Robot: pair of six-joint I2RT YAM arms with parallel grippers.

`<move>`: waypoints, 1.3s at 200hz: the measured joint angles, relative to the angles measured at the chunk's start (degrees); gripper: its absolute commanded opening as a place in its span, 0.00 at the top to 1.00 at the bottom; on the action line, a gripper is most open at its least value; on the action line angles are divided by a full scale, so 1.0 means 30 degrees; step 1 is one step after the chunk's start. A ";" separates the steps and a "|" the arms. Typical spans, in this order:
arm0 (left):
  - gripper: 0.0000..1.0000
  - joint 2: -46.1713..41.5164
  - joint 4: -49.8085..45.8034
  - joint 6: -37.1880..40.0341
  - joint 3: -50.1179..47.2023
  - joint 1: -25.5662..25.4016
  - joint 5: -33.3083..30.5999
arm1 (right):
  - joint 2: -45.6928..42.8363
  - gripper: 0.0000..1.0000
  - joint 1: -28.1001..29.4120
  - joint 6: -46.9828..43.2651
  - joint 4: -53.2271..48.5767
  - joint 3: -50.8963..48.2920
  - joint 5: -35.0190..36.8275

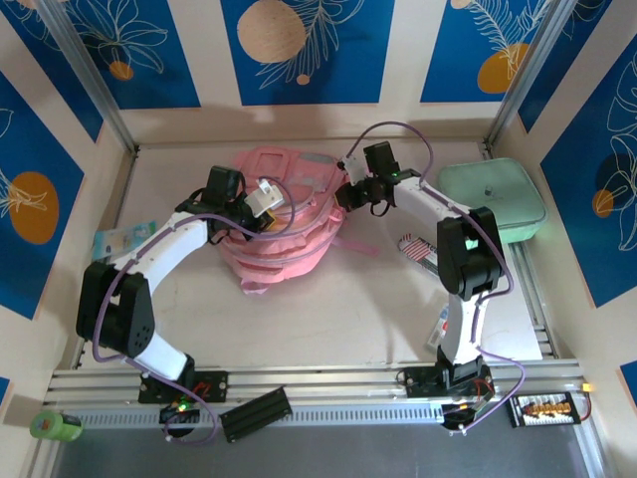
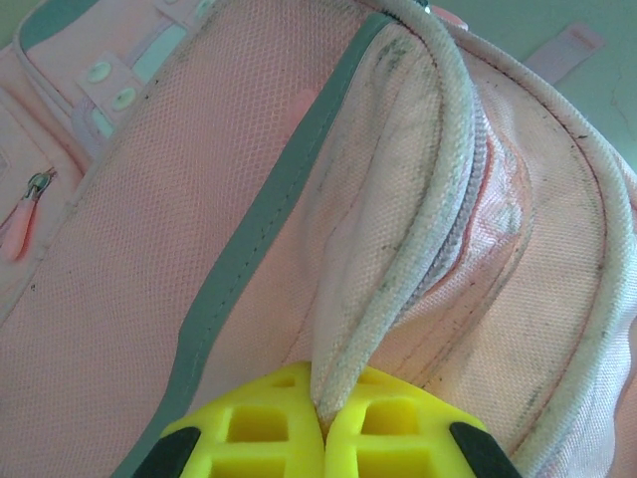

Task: Pack the student bag
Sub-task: Unzip the student bag at the top-center of the table.

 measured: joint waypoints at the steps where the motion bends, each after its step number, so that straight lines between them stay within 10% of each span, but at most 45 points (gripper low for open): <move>1: 1.00 0.0000 0.0000 0.0000 0.0000 0.0000 0.0000 | 0.0000 1.00 0.0015 -0.0022 -0.0036 0.0015 0.0015; 115: 1.00 0.0444 0.0350 -0.2222 0.0102 0.0029 0.0510 | -0.3803 1.00 0.2382 0.0852 -0.0852 -0.3453 -0.3155; 190: 1.00 0.0517 0.0656 -0.2521 0.0102 0.0051 0.0998 | -0.4320 0.75 0.3679 0.3475 0.1785 -0.5442 -0.0685; 260: 1.00 0.0576 0.0787 -0.2674 0.0124 0.0058 0.1064 | -0.4510 0.95 0.4299 0.3657 0.2142 -0.5712 0.0707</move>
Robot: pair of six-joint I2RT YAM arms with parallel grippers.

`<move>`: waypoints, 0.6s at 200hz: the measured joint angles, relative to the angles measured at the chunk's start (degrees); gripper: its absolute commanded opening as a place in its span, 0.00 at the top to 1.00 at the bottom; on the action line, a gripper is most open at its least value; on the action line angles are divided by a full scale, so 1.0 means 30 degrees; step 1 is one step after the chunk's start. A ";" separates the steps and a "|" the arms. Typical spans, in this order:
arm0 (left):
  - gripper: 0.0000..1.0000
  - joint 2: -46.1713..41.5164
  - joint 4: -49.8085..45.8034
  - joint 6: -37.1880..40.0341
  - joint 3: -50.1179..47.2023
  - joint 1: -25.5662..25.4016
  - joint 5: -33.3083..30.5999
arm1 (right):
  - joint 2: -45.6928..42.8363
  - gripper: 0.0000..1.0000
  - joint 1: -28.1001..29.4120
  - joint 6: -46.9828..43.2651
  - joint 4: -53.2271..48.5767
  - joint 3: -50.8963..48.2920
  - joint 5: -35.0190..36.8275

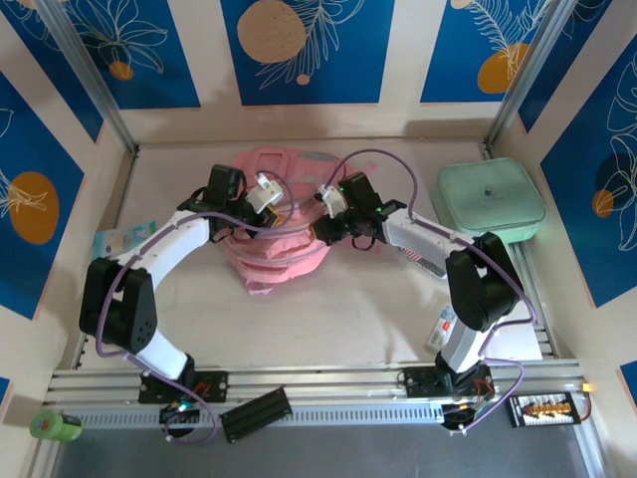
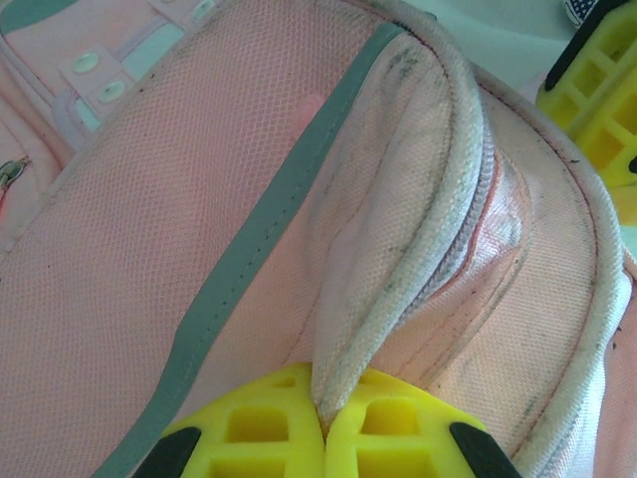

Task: Pack the student bag
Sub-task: Unzip the student bag at the top-center of the table.

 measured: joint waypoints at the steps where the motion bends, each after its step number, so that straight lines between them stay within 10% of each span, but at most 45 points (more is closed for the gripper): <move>1: 1.00 0.0000 0.0000 -0.0015 0.0007 0.0000 0.0000 | -0.0022 0.95 0.0007 -0.0015 0.0000 -0.0022 0.0007; 120: 1.00 0.2142 -0.0080 -0.2492 0.1537 -0.0211 0.1071 | -0.1428 0.88 0.2601 0.4306 0.3599 -0.2135 0.1792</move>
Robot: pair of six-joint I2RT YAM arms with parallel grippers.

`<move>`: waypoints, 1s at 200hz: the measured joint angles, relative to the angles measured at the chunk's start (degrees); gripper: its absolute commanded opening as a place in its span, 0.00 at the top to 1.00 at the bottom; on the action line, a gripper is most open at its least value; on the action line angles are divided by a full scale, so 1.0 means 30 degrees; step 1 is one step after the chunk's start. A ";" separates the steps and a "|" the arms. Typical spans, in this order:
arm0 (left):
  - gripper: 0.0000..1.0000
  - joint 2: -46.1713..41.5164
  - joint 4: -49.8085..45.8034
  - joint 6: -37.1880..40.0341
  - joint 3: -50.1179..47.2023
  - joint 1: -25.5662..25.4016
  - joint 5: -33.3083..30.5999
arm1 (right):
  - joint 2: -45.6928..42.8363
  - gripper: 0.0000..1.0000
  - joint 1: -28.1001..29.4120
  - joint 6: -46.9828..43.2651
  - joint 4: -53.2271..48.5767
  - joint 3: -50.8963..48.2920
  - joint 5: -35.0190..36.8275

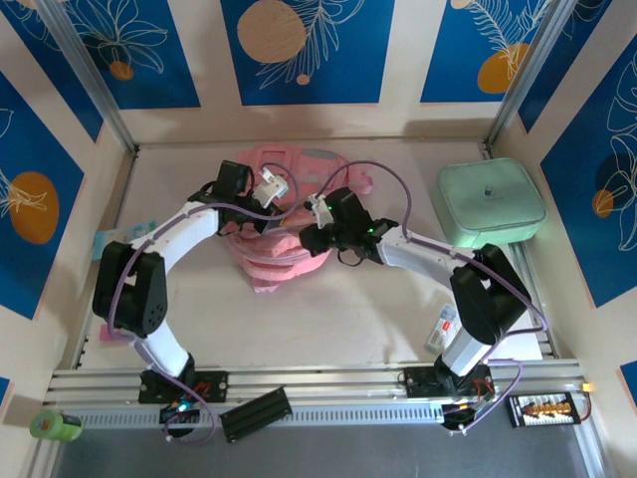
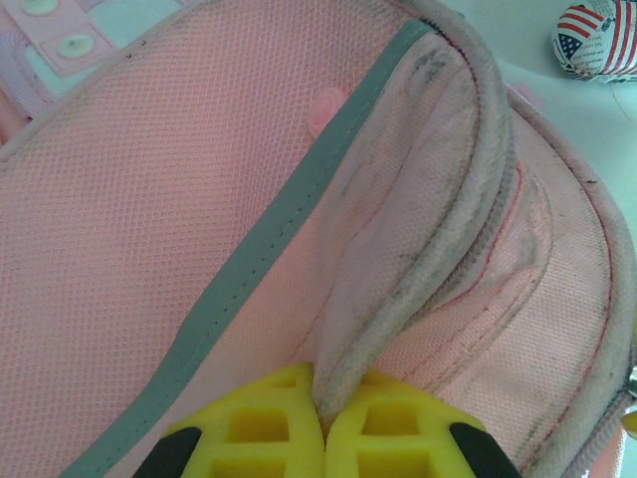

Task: Pack the student bag
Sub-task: Unzip the student bag at the top-center of the table.

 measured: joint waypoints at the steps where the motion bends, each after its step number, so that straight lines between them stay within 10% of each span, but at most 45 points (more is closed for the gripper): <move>1: 1.00 0.0000 0.0029 0.0000 0.0000 0.0000 0.0000 | -0.0007 0.88 -0.0007 0.0051 0.0036 -0.0022 -0.0007; 85: 1.00 -0.0568 0.3096 -0.0306 -0.1384 -0.0138 0.0095 | -0.4087 0.34 -0.4830 1.0426 0.4073 -0.4153 -0.3497; 200: 1.00 -0.0860 0.3016 0.0670 -0.1443 -0.0663 -0.0583 | 0.0838 0.23 -0.5799 1.7828 0.3279 0.0087 -0.5960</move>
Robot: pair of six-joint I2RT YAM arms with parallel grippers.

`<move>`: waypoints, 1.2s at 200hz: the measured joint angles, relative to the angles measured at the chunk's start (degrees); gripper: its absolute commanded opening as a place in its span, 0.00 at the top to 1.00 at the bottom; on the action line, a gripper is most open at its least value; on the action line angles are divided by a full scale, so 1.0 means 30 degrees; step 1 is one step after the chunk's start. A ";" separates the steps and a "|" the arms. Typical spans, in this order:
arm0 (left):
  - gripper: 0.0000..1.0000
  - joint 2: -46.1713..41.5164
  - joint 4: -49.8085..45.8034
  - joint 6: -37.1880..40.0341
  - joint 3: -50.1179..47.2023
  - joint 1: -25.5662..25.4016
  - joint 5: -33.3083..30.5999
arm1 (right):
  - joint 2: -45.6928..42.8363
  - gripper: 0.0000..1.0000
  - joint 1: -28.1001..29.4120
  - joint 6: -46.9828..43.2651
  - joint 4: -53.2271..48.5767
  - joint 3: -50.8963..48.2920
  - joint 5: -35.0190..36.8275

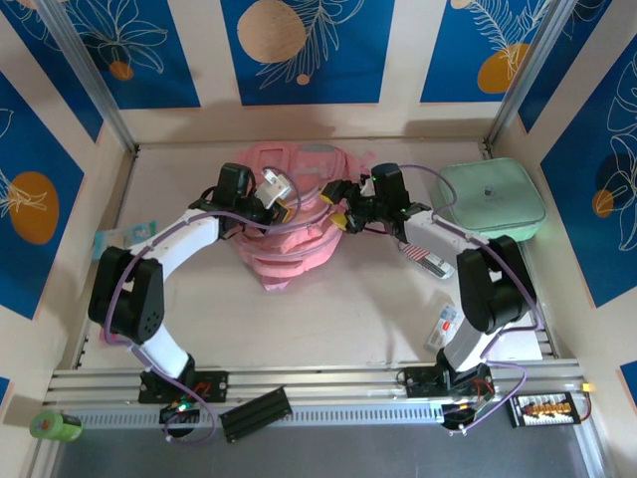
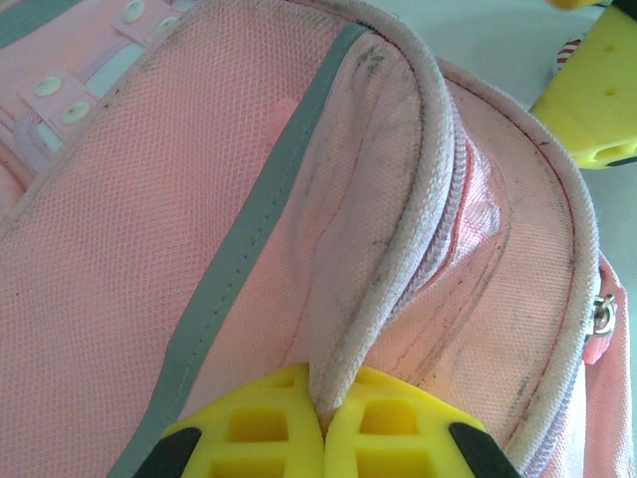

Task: Pack the student bag
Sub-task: Unzip the student bag at the top-center of the table.

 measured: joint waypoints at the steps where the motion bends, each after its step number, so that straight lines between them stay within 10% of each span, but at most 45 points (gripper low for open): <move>1: 1.00 0.0000 0.0000 0.0000 0.0000 0.0000 0.0000 | 0.0051 0.23 -0.0007 0.0000 0.0000 0.0044 -0.0022; 117: 0.93 0.0000 -0.1421 0.1100 0.0423 -0.0459 -0.0131 | 0.2557 0.29 0.0583 0.1333 -0.0058 0.2499 -0.1078; 159: 0.60 -0.0277 -0.1413 0.0998 0.0430 -0.0503 -0.0160 | 0.3184 0.65 0.0882 0.1341 -0.1749 0.3548 -0.0831; 240: 0.39 -0.3410 -0.3009 -1.0834 0.1100 -0.1661 -0.3643 | 0.3249 0.76 0.1129 0.0321 -0.3198 0.4248 -0.0401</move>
